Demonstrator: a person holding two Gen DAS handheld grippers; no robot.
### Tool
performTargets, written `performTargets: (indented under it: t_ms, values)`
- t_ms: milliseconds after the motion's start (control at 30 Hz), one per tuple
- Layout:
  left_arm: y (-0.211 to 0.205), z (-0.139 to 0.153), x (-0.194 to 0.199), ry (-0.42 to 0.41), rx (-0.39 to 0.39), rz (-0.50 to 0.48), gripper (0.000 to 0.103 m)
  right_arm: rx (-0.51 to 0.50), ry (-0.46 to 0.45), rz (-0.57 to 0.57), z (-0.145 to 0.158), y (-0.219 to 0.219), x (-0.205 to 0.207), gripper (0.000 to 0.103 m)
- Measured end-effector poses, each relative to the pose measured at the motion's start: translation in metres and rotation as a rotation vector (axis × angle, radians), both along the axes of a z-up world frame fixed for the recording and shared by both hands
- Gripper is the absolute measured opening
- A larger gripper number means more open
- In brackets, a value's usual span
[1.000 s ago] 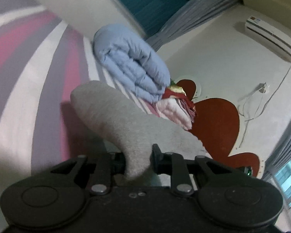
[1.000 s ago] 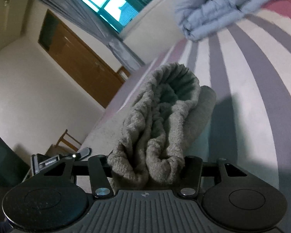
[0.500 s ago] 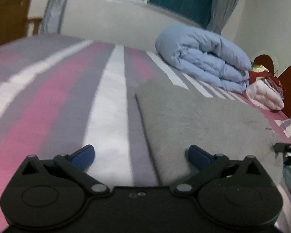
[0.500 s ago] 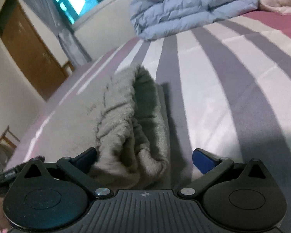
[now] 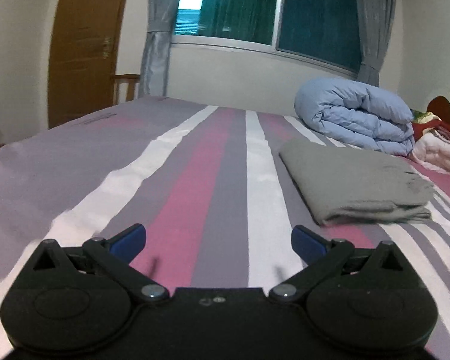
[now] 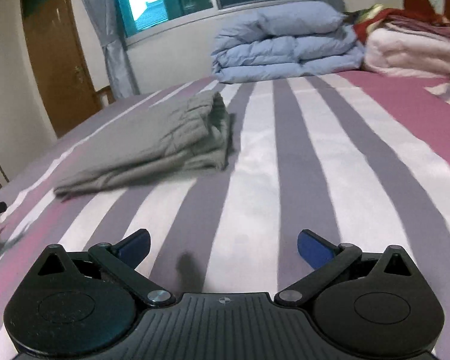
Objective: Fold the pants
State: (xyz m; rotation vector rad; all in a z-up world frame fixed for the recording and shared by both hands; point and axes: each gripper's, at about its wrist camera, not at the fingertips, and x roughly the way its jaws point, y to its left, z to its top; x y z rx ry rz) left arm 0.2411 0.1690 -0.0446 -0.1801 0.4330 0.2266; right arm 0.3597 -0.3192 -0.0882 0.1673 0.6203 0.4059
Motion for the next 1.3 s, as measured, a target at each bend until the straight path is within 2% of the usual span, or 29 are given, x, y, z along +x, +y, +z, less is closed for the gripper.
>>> performTargets:
  t_ms: [100, 267, 333, 367, 433, 533, 733, 900, 1133, 1300]
  values:
    - [-0.013, 0.009, -0.034, -0.011, -0.042, -0.018, 0.097, 0.01, -0.059, -0.047, 0.015, -0.004, -0.048, 0.103]
    - [-0.051, 0.022, -0.093, -0.079, -0.006, -0.049, 0.097, 0.039, -0.152, -0.109, 0.041, -0.013, -0.122, 0.103]
    - [-0.068, 0.031, -0.113, -0.116, 0.049, -0.016, 0.097, 0.076, -0.162, -0.113, 0.048, -0.016, -0.145, 0.103]
    - [-0.074, 0.034, -0.123, -0.132, 0.044, -0.01, 0.097, 0.098, -0.168, -0.116, 0.051, -0.017, -0.156, 0.103]
    - [-0.087, 0.036, -0.137, -0.137, 0.016, -0.063, 0.097, 0.11, -0.184, -0.099, 0.056, -0.017, -0.18, 0.103]
    - [-0.11, 0.04, -0.159, -0.166, 0.059, -0.101, 0.097, 0.075, -0.247, -0.097, 0.065, -0.011, -0.218, 0.103]
    - [-0.128, 0.045, -0.185, -0.185, 0.066, -0.138, 0.097, 0.062, -0.218, -0.019, 0.073, 0.012, -0.251, 0.103]
    - [-0.138, 0.047, -0.208, -0.168, 0.08, -0.138, 0.096, 0.035, -0.26, 0.033, 0.078, 0.033, -0.274, 0.103]
    - [-0.147, 0.054, -0.238, -0.233, 0.064, -0.15, 0.096, 0.016, -0.379, 0.045, 0.086, 0.045, -0.304, 0.103]
    - [-0.156, 0.055, -0.24, -0.272, 0.046, -0.18, 0.096, 0.016, -0.388, 0.031, 0.086, 0.046, -0.306, 0.103]
